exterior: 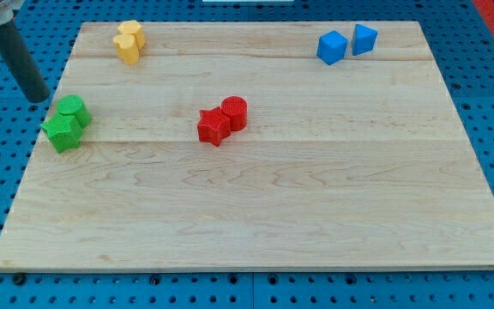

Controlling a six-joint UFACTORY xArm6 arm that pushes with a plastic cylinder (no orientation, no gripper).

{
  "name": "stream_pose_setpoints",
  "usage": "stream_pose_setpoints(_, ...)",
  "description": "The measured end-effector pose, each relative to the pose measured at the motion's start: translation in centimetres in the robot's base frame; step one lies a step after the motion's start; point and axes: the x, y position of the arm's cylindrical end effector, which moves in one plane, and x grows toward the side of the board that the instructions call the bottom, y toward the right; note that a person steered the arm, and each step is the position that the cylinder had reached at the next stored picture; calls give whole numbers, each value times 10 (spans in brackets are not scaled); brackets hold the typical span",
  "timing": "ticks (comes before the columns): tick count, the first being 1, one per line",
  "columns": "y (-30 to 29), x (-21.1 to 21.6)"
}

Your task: Push the green star closer to the blue cube

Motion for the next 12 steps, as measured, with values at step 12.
stream_pose_setpoints(12,25,-46)
